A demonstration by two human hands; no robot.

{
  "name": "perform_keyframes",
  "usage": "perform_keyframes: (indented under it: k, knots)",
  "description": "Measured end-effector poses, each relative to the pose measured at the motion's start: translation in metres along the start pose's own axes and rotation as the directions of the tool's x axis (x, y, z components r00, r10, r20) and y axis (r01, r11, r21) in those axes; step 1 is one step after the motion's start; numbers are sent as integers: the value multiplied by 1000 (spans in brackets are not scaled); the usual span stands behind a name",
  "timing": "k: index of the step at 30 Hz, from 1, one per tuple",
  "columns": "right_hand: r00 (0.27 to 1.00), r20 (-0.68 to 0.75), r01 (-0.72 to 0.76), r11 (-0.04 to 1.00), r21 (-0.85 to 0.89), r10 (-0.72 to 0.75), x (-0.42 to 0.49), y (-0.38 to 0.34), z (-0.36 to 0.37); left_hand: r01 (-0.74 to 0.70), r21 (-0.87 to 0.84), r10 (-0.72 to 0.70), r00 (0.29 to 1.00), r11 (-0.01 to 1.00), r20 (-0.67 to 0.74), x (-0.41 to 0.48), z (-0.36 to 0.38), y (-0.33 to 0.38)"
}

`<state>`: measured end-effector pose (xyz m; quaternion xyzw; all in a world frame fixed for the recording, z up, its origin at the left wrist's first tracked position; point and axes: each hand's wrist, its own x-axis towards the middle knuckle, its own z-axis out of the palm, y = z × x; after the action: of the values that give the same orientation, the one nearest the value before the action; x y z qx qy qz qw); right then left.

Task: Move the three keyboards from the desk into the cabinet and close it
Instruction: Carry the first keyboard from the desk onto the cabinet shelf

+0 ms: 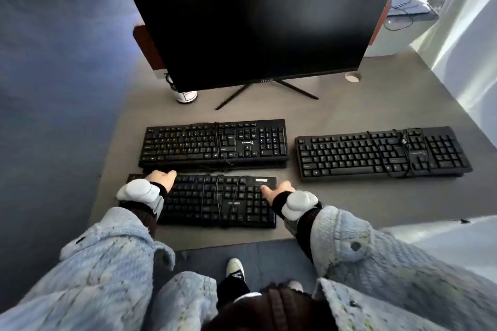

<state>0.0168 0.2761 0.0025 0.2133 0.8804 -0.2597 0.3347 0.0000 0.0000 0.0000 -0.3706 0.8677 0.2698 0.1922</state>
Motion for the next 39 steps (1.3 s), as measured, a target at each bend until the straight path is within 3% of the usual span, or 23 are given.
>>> perform_keyframes:
  k: [4,7,10,13,18,24,29,39]
  knots:
    - [984,-61,-176,973,-151,169,-3,4,22,177,-102,-194,962,979,-190,20,-3,-41]
    - [967,-112,-245,955,-168,228,0,-6,29,248,-45,-251,929,968,-272,31,-6,-66]
    - [954,-137,-286,944,-166,265,1,-9,30,280,30,-266,936,960,-231,36,-8,-78]
    - [942,-157,-321,931,-171,296,4,-14,37,256,12,-252,957,967,-142,52,-13,-84]
    - [919,-187,-364,929,-66,347,3,-18,51,207,-2,-206,972,978,-118,71,-23,-91]
    - [889,-227,-399,916,45,399,-2,-8,56,194,-174,-214,971,965,-108,65,-29,-93]
    - [891,-272,-317,927,201,364,-11,1,51,218,-266,-272,945,939,-183,33,-36,-97]
    - [928,-358,47,922,384,101,-47,-4,28,48,-452,-241,892,891,-381,-59,-69,-120]
